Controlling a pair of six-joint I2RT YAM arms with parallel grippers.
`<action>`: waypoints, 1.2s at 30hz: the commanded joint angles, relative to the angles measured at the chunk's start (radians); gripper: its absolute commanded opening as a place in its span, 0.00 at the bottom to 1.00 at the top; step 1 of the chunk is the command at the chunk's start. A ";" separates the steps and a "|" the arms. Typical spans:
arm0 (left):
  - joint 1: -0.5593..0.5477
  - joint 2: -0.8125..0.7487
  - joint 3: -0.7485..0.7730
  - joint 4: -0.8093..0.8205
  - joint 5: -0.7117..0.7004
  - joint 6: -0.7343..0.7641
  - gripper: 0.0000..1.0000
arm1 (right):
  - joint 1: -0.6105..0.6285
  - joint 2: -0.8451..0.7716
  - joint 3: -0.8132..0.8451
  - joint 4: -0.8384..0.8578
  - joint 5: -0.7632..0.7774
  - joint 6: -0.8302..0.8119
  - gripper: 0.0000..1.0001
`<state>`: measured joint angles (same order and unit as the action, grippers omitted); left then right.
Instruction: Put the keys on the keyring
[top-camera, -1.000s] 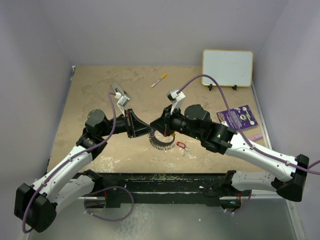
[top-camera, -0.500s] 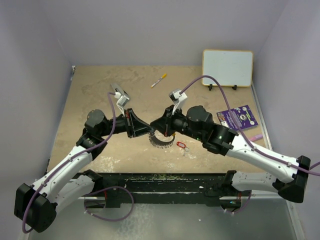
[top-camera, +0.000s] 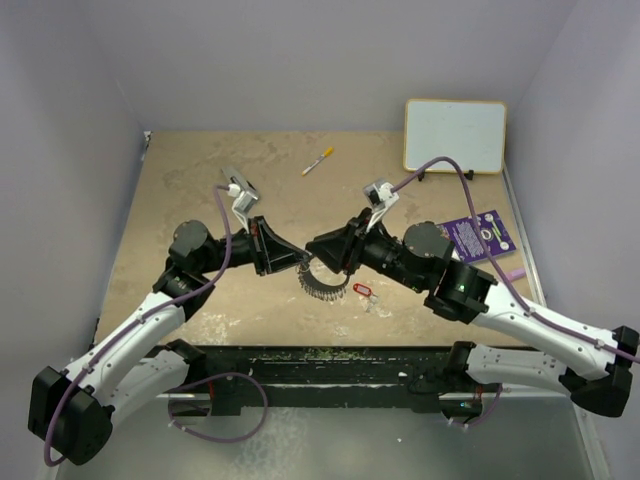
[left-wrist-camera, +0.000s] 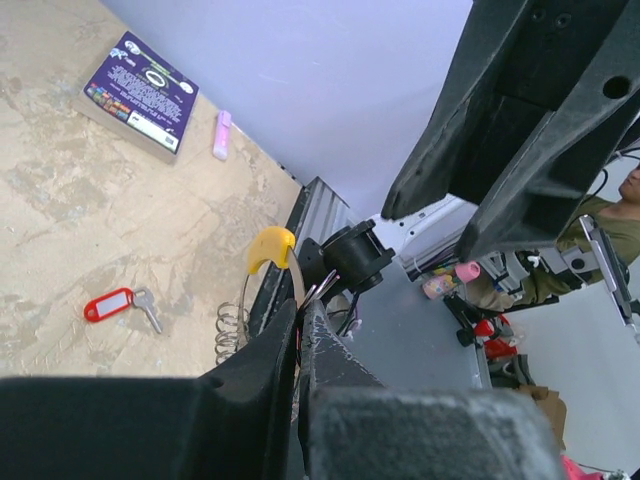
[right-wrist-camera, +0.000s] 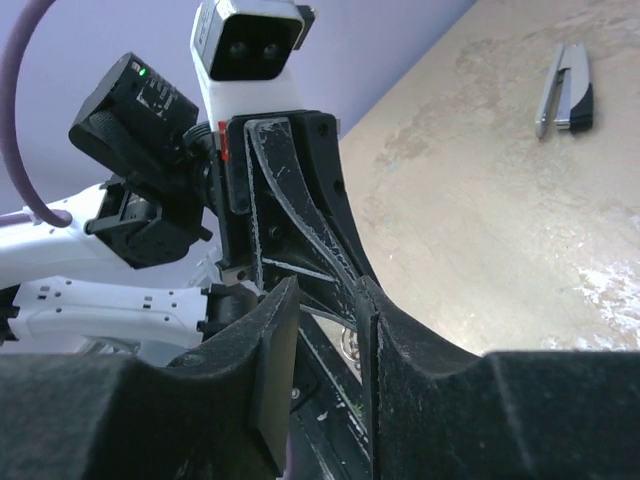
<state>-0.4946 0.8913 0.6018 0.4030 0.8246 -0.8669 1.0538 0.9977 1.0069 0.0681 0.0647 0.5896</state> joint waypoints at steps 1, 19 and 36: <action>-0.004 -0.021 -0.007 0.063 -0.015 0.038 0.04 | 0.004 -0.076 -0.057 0.062 0.087 0.034 0.36; 0.001 -0.022 -0.028 0.070 -0.064 -0.051 0.04 | 0.005 -0.124 -0.272 0.295 0.125 -0.129 0.26; 0.023 -0.009 0.008 0.099 -0.110 -0.139 0.04 | 0.006 -0.208 -0.504 0.861 0.170 -0.067 0.27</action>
<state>-0.4847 0.8829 0.5587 0.4221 0.7471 -0.9619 1.0538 0.7979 0.5091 0.7723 0.2260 0.5110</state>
